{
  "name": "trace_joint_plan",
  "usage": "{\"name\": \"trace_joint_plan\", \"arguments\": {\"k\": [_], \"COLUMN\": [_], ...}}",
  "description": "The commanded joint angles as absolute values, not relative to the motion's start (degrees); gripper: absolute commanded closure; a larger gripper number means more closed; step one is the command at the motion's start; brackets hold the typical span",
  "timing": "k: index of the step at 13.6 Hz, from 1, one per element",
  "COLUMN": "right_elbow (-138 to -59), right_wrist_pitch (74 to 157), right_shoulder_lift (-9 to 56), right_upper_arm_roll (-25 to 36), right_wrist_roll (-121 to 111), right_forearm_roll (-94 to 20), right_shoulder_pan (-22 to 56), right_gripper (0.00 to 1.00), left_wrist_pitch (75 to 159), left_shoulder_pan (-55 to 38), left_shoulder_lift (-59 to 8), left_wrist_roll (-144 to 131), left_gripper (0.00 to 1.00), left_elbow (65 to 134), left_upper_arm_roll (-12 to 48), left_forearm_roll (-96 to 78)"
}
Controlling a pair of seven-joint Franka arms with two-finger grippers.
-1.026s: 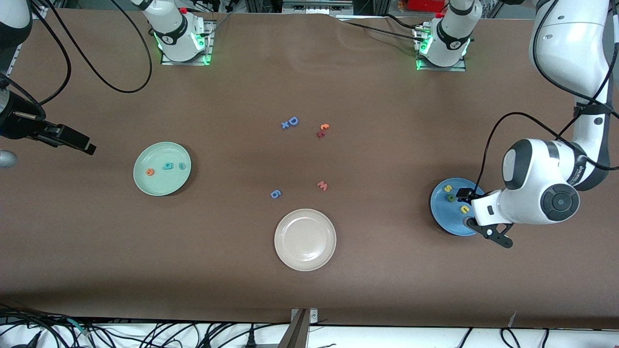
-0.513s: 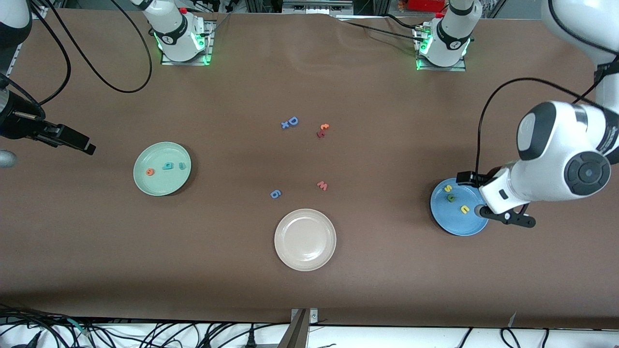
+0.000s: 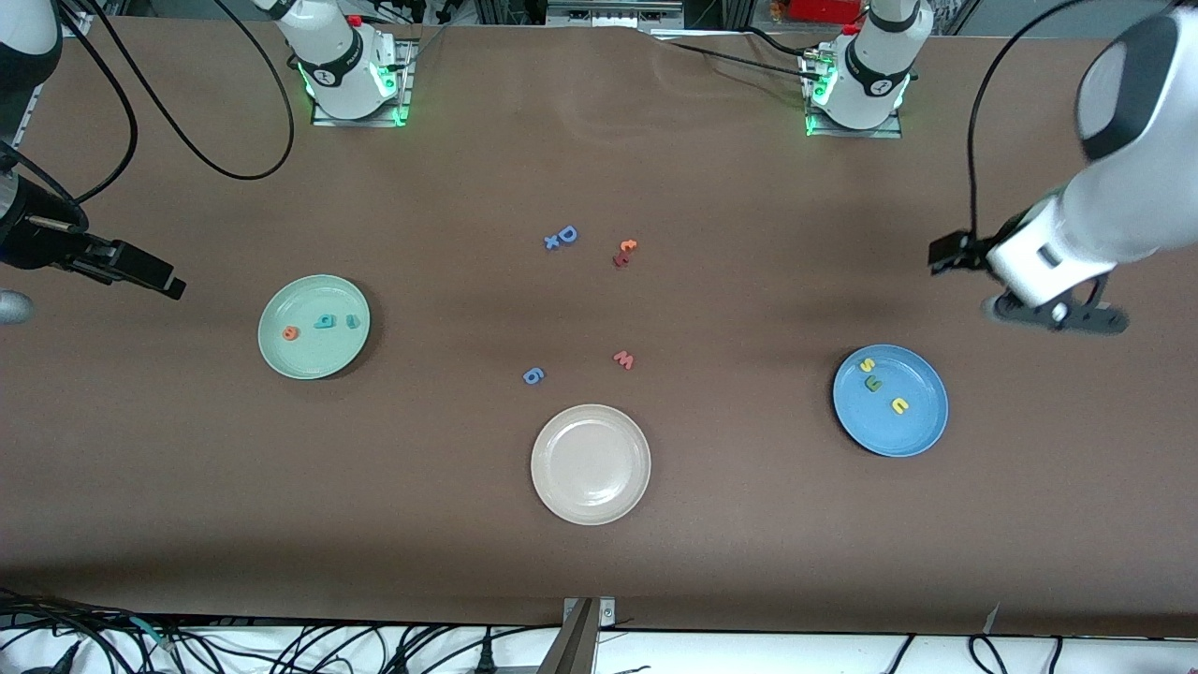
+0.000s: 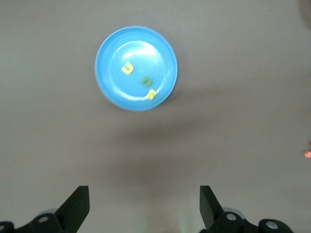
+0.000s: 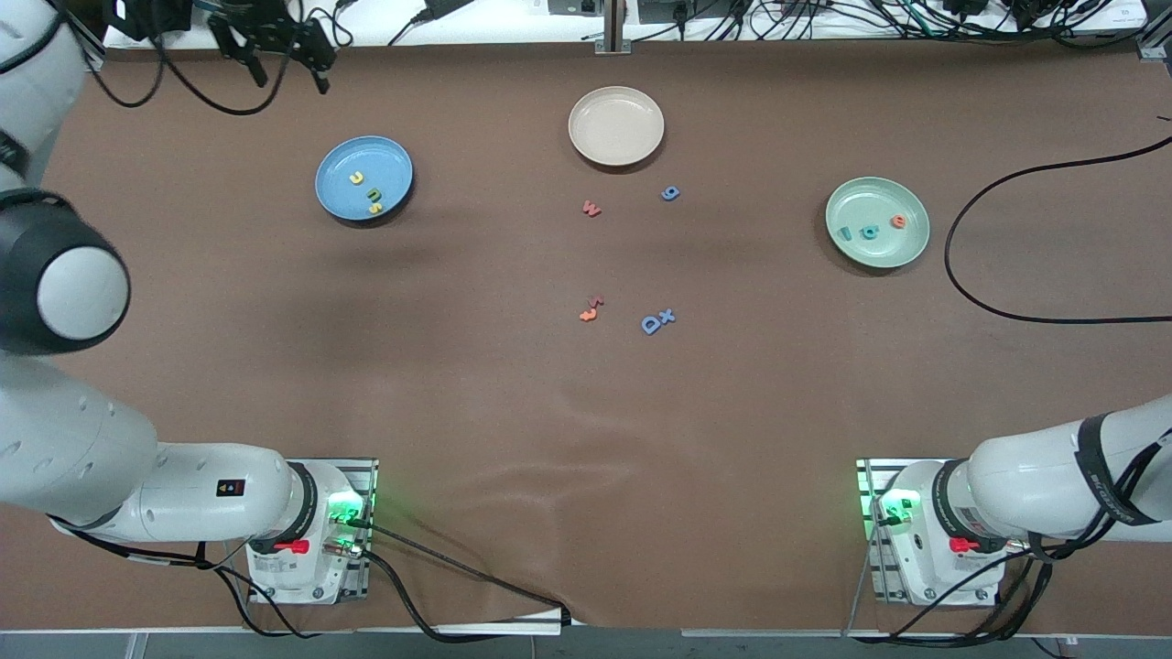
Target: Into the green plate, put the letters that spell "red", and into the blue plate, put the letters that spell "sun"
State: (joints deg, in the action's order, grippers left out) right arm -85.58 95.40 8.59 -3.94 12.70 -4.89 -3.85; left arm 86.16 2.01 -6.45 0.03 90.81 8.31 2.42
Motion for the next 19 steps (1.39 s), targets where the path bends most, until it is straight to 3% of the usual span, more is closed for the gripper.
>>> {"name": "trace_joint_plan", "arguments": {"k": [1, 7, 11, 14, 19], "right_elbow": [-87.36, -87.54, -87.45, -87.45, -87.45], "right_wrist_pitch": [95.19, 95.19, 95.19, 95.19, 95.19], "right_shoulder_lift": [7.21, 7.65, 7.65, 7.65, 7.65], "right_upper_arm_roll": [-4.04, -4.04, -3.96, -4.04, -3.96], "right_wrist_roll": [12.04, 11.78, 11.78, 11.78, 11.87], "right_forearm_roll": [-5.45, -5.36, -5.36, -5.36, -5.45], "right_shoulder_pan": [-4.31, -4.31, -4.31, -4.31, -4.31], "right_gripper": [0.01, 0.00, 0.00, 0.00, 0.01], "left_wrist_pitch": [86.13, 86.22, 88.32, 94.64, 97.38], "left_shoulder_pan": [4.04, 5.36, 4.31, 2.82, 0.53], "left_shoulder_lift": [3.93, 12.12, 12.13, 11.69, 9.32], "left_wrist_roll": [-0.97, -0.18, -0.09, 0.00, -0.17], "left_gripper": [0.00, 0.00, 0.00, 0.00, 0.00], "left_elbow": [99.03, 100.37, 101.33, 106.43, 106.35], "left_upper_arm_roll": [8.26, 4.58, 3.43, 3.43, 3.43], "left_forearm_roll": [1.14, 1.14, 0.79, 0.79, 0.88]}}
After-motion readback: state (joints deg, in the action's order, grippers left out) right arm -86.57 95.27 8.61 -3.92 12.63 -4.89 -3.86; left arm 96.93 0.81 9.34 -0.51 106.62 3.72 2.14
